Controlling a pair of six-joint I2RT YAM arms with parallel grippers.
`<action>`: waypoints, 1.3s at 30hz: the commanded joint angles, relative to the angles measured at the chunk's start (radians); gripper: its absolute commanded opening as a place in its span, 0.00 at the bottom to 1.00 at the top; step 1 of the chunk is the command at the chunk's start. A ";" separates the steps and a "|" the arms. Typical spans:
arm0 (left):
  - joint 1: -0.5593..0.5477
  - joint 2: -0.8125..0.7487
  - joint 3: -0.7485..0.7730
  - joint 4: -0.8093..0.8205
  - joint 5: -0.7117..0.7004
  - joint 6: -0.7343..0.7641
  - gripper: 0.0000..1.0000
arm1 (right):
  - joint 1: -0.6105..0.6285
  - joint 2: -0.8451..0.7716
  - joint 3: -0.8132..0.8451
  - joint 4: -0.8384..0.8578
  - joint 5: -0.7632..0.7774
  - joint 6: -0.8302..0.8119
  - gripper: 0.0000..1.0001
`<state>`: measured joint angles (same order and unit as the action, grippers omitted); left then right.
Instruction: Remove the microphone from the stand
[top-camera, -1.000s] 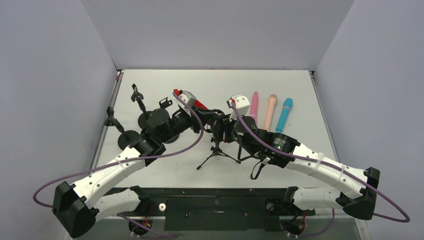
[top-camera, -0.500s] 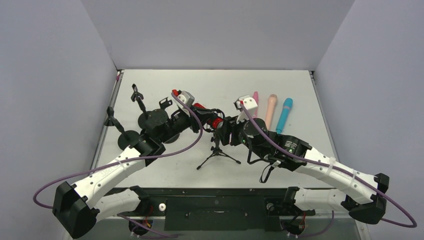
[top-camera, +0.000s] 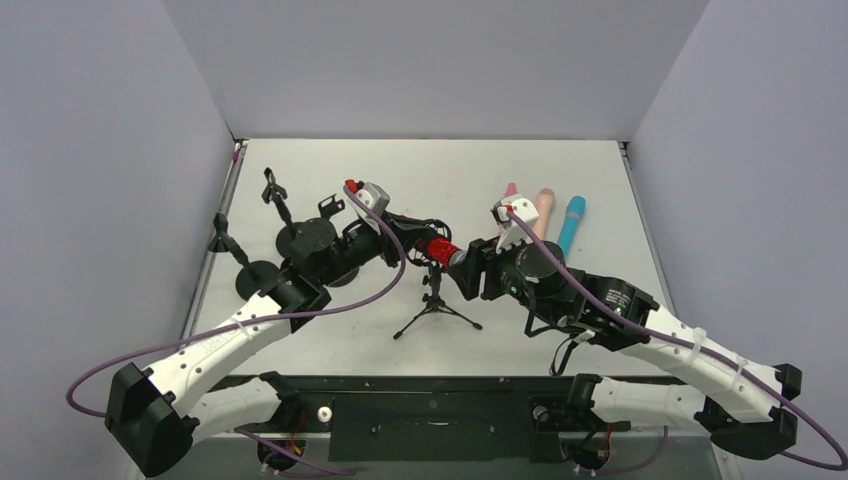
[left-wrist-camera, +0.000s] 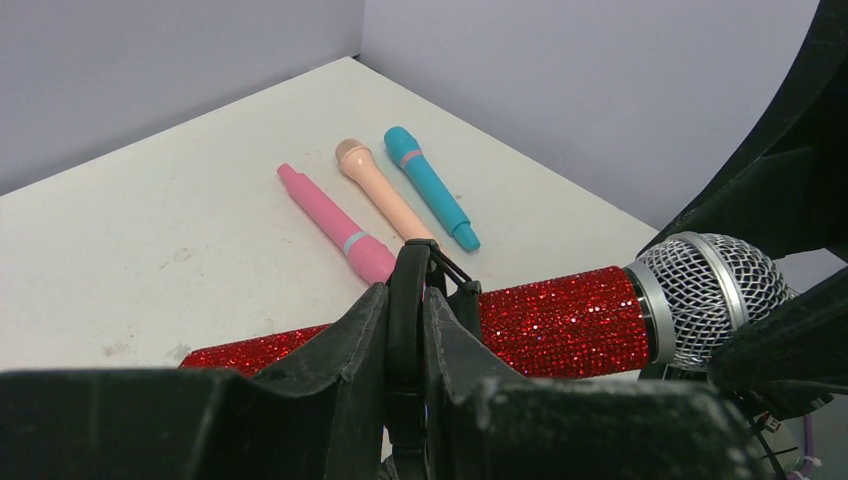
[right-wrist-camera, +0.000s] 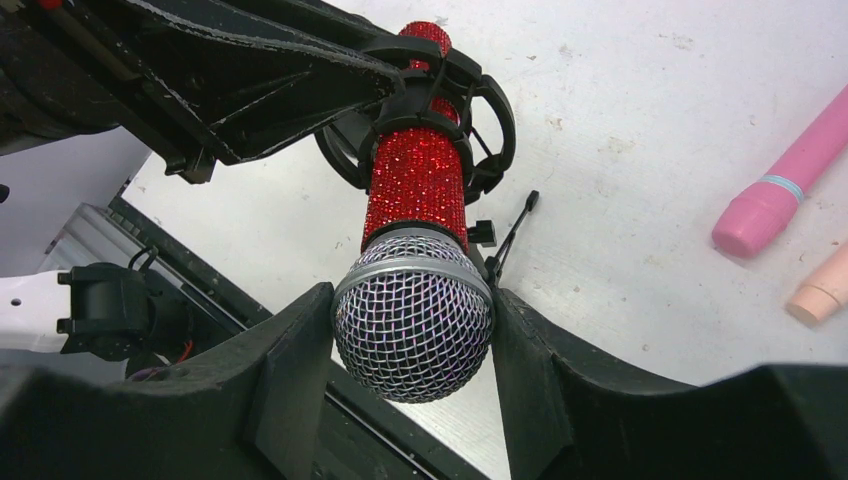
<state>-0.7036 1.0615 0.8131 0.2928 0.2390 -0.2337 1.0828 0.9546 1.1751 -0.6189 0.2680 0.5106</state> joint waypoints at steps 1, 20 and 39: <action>0.035 0.006 -0.014 -0.055 -0.072 0.055 0.00 | 0.006 -0.067 0.084 -0.030 -0.002 0.003 0.00; 0.039 0.005 -0.011 -0.048 -0.109 0.066 0.00 | 0.006 -0.128 0.234 -0.189 0.010 -0.018 0.00; 0.042 0.043 0.023 -0.002 -0.220 0.155 0.00 | 0.006 -0.168 0.250 -0.176 0.043 -0.016 0.00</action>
<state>-0.7048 1.0847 0.8143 0.3260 0.1837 -0.2016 1.0836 0.8822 1.3418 -0.8440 0.2523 0.5056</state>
